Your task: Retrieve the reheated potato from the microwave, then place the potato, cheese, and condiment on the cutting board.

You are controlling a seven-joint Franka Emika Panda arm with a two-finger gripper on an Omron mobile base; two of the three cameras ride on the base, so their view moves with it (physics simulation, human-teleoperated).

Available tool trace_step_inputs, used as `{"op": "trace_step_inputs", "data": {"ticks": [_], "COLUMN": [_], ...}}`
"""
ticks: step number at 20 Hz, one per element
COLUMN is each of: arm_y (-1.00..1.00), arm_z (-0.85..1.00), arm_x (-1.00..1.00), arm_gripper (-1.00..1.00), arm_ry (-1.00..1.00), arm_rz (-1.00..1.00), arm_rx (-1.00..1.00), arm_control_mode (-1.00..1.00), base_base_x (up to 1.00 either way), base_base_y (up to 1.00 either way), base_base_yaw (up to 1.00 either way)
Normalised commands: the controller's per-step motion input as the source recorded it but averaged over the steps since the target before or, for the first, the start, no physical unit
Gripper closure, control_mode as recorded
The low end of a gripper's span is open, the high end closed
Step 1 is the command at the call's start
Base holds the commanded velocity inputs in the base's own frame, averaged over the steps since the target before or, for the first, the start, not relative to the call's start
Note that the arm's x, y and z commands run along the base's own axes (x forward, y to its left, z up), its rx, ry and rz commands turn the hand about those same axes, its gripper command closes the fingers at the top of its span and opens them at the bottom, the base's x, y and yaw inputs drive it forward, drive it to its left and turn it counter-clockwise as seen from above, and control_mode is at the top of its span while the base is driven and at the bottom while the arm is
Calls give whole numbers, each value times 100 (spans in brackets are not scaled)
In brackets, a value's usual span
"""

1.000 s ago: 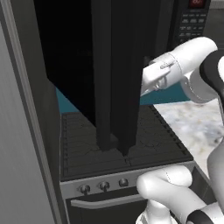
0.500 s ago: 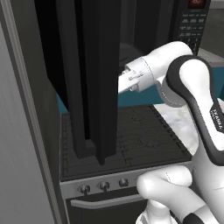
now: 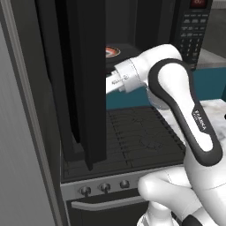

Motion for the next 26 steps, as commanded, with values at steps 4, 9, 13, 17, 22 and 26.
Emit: {"op": "trace_step_inputs", "data": {"ticks": [4, 9, 13, 17, 22, 26], "arm_y": [-16, -37, -37, -37, -31, -26], "arm_z": [0, 1, 10, 8, 1, 1], "arm_x": [23, 27, 42, 47, 48, 46], "arm_gripper": [-100, -100, -100, -100, -100, -100], "arm_ry": [0, 0, 0, 0, -5, -3], "arm_rz": [-22, -20, -19, -20, -21, -23], "arm_rx": [-14, -10, -4, -3, -9, -14], "arm_control_mode": [-100, -100, -100, -100, -100, -100], "base_base_x": [0, 0, 0, 0, 0, 0], "base_base_y": [0, 0, 0, 0, 0, 0], "base_base_yaw": [0, 0, 0, 0, 0, 0]}}
